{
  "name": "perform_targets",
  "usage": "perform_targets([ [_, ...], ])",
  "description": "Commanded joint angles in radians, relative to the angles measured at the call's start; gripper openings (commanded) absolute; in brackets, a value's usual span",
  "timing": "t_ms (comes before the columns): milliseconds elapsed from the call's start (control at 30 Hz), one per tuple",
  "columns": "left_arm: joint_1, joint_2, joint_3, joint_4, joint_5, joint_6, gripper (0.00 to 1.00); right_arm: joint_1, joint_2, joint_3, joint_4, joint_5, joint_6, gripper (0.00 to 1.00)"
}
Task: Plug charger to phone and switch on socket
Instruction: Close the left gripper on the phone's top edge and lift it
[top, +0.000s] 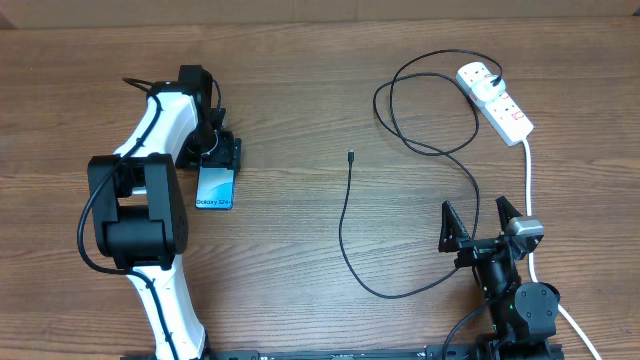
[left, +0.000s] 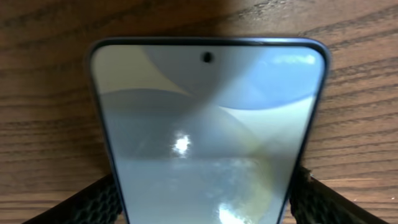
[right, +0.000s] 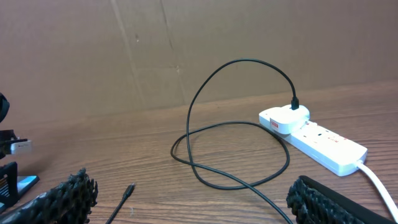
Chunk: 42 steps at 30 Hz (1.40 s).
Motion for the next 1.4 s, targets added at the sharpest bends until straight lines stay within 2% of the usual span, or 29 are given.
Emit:
perform_targets([
  [0,-0.007,0.019,-0.024,0.020,-0.031,-0.010,0.69,0.005,-0.008,-0.010,0.006,0.013,-0.004,1.00],
  [167,-0.010,0.019,-0.024,0.021,-0.023,-0.014,0.65,0.005,-0.008,-0.010,0.006,0.013,-0.004,1.00],
  [400,-0.009,0.019,-0.022,0.007,0.055,-0.112,0.65,0.005,-0.008,-0.010,0.006,0.013,-0.004,1.00],
  [533,-0.009,0.019,-0.015,-0.016,0.115,-0.219,0.63,0.005,-0.008,-0.010,0.006,0.013,-0.004,1.00],
  [600,-0.008,0.019,-0.013,-0.036,0.154,-0.324,0.58,0.005,-0.008,-0.010,0.006,0.013,-0.004,1.00],
  [867,-0.008,0.019,-0.014,-0.051,0.378,-0.532,0.57,0.005,-0.008,-0.010,0.006,0.013,-0.004,1.00],
  [967,-0.008,0.019,-0.014,-0.051,0.444,-0.601,0.49,0.005,-0.008,-0.010,0.006,0.013,-0.004,1.00],
  [1167,-0.008,0.019,-0.014,-0.051,0.455,-0.742,0.47,0.005,-0.008,-0.010,0.006,0.013,-0.004,1.00],
  [1367,-0.013,0.019,-0.015,-0.048,0.374,-0.799,0.46,0.005,-0.008,-0.010,0.006,0.013,-0.004,1.00],
])
